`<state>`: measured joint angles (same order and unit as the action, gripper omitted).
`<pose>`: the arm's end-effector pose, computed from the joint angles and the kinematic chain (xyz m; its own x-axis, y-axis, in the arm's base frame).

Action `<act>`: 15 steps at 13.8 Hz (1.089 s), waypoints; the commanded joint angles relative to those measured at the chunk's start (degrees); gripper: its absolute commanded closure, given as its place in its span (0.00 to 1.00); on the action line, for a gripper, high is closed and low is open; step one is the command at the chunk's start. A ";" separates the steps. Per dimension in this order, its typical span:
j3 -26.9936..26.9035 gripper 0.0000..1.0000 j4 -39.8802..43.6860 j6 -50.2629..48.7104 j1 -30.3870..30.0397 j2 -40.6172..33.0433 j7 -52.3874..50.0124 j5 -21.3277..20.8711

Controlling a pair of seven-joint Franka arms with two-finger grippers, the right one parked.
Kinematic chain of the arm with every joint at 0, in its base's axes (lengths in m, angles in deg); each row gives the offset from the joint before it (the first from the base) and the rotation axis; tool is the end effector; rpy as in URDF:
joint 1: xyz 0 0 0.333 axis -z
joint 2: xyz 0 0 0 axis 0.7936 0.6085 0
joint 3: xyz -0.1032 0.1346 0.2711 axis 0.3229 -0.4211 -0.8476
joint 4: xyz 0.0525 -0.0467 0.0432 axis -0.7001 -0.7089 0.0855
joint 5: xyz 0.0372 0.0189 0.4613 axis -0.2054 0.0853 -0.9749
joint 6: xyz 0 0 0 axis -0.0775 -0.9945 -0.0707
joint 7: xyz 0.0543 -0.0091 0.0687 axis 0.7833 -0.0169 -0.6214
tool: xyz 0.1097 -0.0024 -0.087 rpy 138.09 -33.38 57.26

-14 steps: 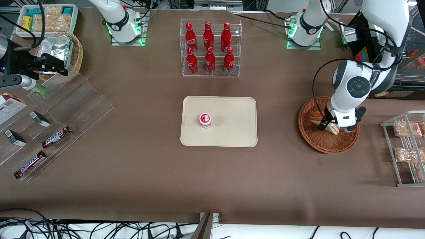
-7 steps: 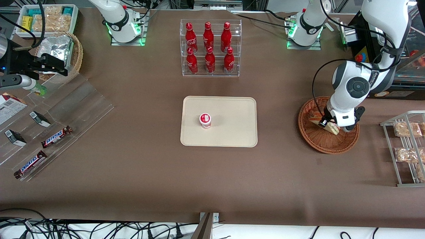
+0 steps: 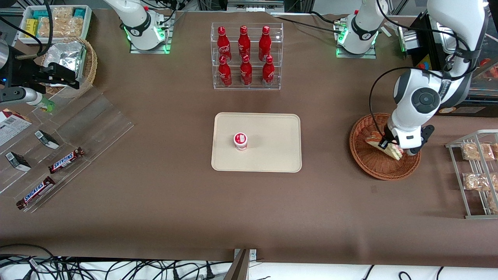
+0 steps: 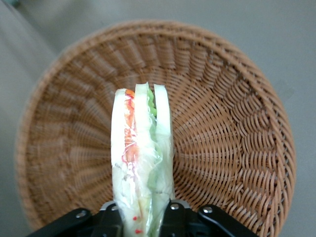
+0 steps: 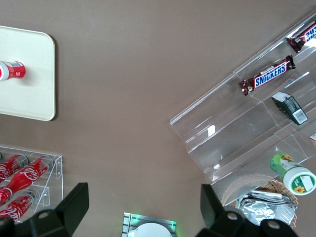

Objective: Place sandwich from basket to tray
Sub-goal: 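Lower the left gripper around the sandwich and close on it, then lift the sandwich upright out of the basket with the left gripper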

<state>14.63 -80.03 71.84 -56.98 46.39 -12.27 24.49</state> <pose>0.6089 -0.0009 0.1968 0.6448 0.7541 0.1249 0.7642 -0.6321 -0.1284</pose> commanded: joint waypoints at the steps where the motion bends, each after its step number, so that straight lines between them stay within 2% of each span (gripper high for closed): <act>1: 1.23 1.00 5.31 -9.01 -0.19 -2.47 6.39 3.26; 5: 1.58 1.00 15.05 -22.00 -0.28 -3.36 18.86 8.80; 7: 1.50 1.00 20.86 -28.51 0.24 -3.01 25.45 13.10; 13: 6.50 1.00 25.01 -30.91 1.21 -2.74 35.75 16.81; 15: 10.01 1.00 26.33 -32.40 1.12 -2.83 41.80 16.90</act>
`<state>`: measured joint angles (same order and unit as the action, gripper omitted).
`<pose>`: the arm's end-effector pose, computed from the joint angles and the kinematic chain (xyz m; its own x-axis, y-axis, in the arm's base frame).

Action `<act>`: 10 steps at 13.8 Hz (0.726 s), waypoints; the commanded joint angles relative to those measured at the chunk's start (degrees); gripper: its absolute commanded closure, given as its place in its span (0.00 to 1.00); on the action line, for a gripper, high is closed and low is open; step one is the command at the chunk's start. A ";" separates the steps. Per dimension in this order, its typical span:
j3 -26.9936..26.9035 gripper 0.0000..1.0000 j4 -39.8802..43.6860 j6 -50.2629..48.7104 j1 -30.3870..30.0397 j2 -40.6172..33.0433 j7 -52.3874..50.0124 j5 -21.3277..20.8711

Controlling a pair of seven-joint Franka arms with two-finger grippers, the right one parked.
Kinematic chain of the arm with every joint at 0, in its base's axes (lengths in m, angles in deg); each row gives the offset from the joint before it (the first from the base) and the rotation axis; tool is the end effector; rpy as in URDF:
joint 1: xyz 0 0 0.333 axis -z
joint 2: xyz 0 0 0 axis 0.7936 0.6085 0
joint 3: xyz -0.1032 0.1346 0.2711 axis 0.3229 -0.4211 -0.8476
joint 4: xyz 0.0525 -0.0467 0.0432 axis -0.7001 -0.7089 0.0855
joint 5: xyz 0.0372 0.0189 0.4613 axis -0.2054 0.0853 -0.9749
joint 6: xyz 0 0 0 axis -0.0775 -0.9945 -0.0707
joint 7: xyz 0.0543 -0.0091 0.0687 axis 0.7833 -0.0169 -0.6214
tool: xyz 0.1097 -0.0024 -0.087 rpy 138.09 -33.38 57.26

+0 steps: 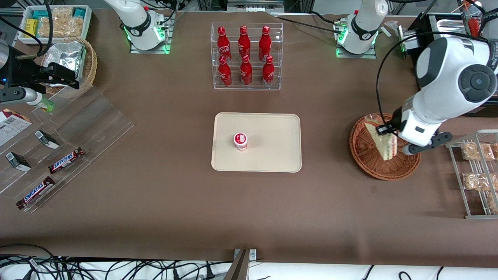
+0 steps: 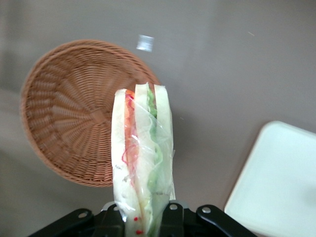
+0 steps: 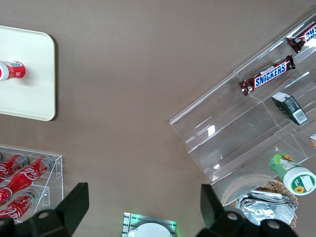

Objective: Place sandwich from basket to tray
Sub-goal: 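Lift the sandwich upright out of the basket with the left gripper, then carry the sandwich over the cream tray beside the strawberry cup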

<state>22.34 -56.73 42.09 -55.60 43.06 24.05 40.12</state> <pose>0.6615 -0.1090 0.3973 0.9551 0.2807 -0.0944 0.2803 -0.9598 -0.0173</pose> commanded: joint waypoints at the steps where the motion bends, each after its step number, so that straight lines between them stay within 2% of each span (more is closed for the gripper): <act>1: 4.14 1.00 3.56 -3.36 -0.17 0.59 7.51 1.27; 6: 13.20 1.00 6.02 -2.76 0.79 4.01 7.45 0.48; 10: 13.56 1.00 6.03 1.97 6.23 7.52 1.31 0.22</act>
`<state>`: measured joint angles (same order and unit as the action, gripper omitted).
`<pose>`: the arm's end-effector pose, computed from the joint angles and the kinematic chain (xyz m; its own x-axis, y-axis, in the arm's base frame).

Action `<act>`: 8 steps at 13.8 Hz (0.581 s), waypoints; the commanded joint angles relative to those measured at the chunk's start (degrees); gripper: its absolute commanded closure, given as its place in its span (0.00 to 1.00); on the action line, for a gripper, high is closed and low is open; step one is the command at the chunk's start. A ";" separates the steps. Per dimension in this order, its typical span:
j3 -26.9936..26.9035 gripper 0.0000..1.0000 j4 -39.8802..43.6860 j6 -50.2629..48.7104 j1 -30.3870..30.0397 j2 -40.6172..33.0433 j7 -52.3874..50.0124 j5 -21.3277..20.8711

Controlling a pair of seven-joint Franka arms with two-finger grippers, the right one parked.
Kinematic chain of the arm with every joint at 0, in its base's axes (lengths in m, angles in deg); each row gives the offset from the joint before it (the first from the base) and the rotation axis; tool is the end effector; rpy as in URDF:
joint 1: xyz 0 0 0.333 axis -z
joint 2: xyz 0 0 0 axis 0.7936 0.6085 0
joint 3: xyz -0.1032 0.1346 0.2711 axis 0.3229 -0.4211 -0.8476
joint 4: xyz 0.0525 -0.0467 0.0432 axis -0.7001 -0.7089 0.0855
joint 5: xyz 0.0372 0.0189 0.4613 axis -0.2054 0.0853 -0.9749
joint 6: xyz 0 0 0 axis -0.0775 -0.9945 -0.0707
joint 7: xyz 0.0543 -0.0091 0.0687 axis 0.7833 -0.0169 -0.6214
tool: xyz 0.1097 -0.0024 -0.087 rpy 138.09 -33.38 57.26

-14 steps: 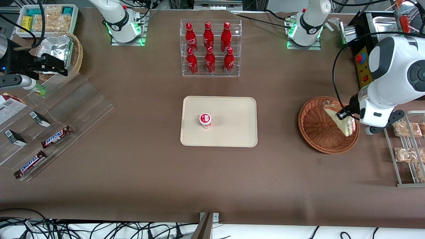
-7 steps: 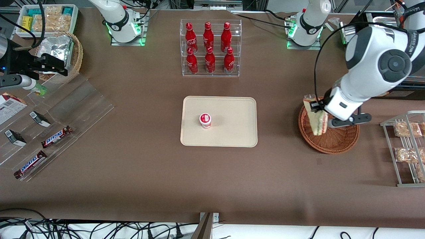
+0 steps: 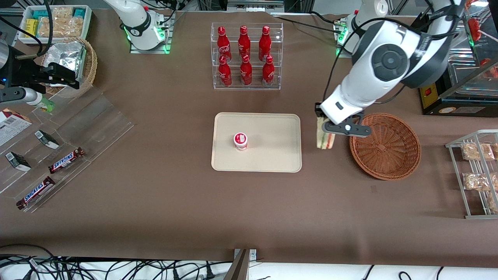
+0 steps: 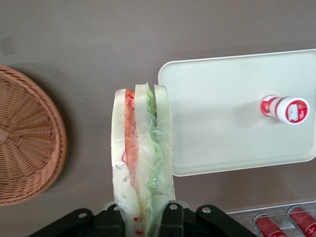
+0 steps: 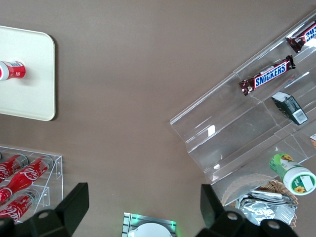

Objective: Place sandwich from basket to tray
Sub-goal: 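Carry the sandwich over the cream tray beside the strawberry cup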

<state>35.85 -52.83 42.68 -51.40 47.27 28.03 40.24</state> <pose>0.6205 -0.3040 0.3988 0.9912 -0.0876 -0.0991 -0.0809 -0.9942 0.0703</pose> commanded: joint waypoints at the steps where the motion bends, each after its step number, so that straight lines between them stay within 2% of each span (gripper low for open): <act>1: 0.06 1.00 1.69 3.23 3.52 4.28 -4.69 -1.12; 3: 0.14 1.00 1.59 6.14 6.77 7.96 -10.83 -5.50; 8: 0.06 1.00 1.51 15.81 11.79 16.58 -20.69 -12.98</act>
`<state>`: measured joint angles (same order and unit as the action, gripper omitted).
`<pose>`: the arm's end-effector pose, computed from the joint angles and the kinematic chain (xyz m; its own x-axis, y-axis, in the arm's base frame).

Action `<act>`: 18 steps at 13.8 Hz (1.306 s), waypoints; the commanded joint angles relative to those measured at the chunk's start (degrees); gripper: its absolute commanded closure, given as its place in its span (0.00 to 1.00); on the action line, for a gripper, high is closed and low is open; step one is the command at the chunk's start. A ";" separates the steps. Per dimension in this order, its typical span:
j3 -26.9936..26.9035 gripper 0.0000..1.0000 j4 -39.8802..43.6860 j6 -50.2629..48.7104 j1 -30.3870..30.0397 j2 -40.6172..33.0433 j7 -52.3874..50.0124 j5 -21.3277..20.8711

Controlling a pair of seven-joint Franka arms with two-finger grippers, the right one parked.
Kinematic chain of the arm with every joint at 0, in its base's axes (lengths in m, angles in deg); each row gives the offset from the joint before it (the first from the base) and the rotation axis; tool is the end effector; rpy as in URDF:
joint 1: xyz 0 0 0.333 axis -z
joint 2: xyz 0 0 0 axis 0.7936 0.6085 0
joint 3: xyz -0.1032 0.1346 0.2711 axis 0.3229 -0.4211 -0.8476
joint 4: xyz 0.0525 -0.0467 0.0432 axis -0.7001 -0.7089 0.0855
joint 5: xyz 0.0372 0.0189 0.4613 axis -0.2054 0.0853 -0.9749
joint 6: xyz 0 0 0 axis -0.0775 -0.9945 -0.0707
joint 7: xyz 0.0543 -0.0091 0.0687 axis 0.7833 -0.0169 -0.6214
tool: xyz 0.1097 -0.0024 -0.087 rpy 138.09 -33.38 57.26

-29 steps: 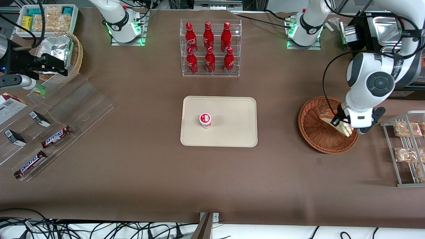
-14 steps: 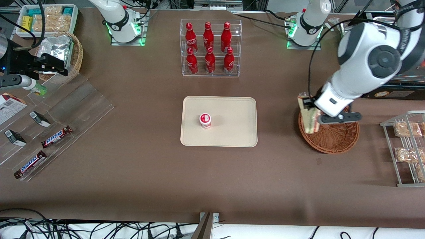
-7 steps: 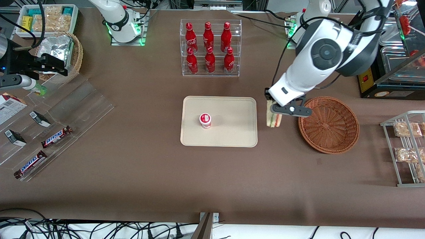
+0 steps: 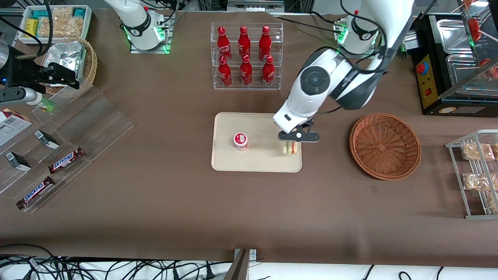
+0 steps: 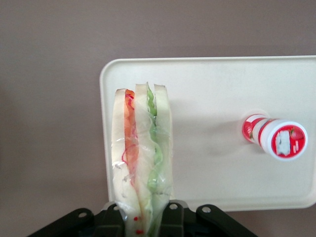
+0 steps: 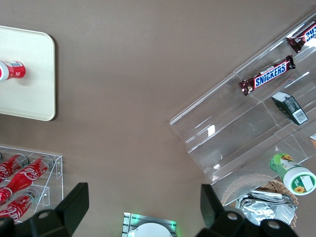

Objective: Place sandwich from basket to tray
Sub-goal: 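Carry the sandwich over the cream tray beside the strawberry cup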

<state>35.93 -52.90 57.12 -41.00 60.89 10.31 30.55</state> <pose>0.5932 -0.4210 0.2634 0.9984 -0.0139 -0.0549 -0.0120 -0.9993 0.0346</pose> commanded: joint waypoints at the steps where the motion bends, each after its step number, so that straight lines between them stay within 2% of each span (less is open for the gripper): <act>1: -0.03 1.00 1.58 1.98 2.01 4.19 -4.55 -5.22; 3: -0.03 1.00 1.58 3.30 3.07 6.39 -7.02 -7.95; 7: -0.20 0.92 1.58 4.62 4.56 10.08 -8.95 -12.35; 9: -0.20 0.87 1.32 4.63 5.61 11.14 -12.98 -16.73; 11: -0.20 0.79 1.41 4.71 5.88 12.28 -15.72 -19.38; 12: -0.20 0.66 1.41 4.71 5.97 12.46 -16.25 -19.48; 13: -0.11 0.37 1.41 4.71 6.06 12.46 -17.13 -19.56; 15: -0.11 0.04 1.67 4.63 6.06 12.20 -17.75 -19.48; 16: -0.03 0.00 2.02 4.28 5.88 11.76 -18.71 -19.39; 18: 0.06 0.00 2.37 3.14 5.27 8.78 -20.03 -18.60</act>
<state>35.88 -51.60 62.13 -35.43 72.25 -7.93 12.77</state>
